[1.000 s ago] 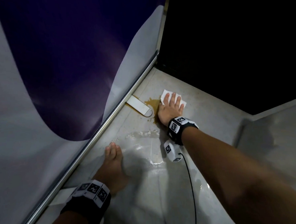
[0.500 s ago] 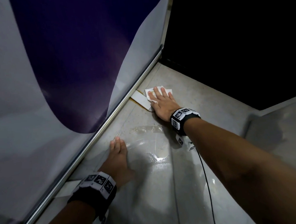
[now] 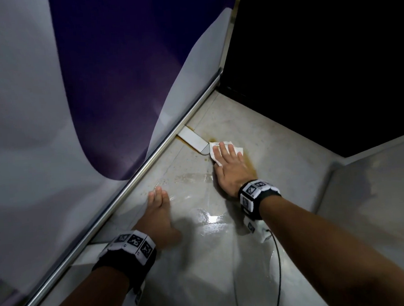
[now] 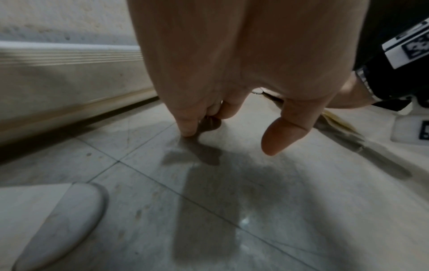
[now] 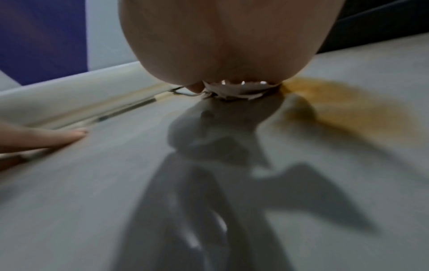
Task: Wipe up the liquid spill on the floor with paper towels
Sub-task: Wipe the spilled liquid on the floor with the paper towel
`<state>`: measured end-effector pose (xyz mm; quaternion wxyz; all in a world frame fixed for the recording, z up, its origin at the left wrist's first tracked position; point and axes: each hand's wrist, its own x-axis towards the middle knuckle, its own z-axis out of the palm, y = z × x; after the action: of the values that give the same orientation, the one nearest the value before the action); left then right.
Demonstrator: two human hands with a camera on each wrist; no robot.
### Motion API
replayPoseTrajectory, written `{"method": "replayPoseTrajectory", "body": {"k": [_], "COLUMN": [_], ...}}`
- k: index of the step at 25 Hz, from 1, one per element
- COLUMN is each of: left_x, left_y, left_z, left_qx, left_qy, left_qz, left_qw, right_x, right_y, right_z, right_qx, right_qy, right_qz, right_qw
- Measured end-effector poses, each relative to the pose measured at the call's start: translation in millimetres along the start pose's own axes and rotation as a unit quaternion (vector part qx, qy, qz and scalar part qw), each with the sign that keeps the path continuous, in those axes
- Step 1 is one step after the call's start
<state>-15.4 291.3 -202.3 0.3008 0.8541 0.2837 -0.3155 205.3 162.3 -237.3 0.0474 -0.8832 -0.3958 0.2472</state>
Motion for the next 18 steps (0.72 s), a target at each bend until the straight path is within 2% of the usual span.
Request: {"method": "replayPoseTrajectory", "body": {"k": [8,13,18], "left_x": [-1.9,-1.6,1.1], "left_y": [3.1,1.1,-2.8], "left_z": [0.0,3.5,7.5], "left_qx": [-0.009,-0.012,-0.016], "left_qy": [0.011,0.022,0.022], "left_qz": [-0.008,-0.015,-0.014], "left_qw": [1.0,1.0,1.0], "right_x": [-58.2,-92.9,-109.0], "right_y": [-20.3,-32.6,-24.0], "right_z": [22.0,17.9,-26.1], "right_qx": [0.03,0.069,0.189], "right_qy": [-0.035,-0.111,-0.042], "right_qz": [-0.014,-0.016,0.049], "right_qw": [0.999,0.991,0.98]}}
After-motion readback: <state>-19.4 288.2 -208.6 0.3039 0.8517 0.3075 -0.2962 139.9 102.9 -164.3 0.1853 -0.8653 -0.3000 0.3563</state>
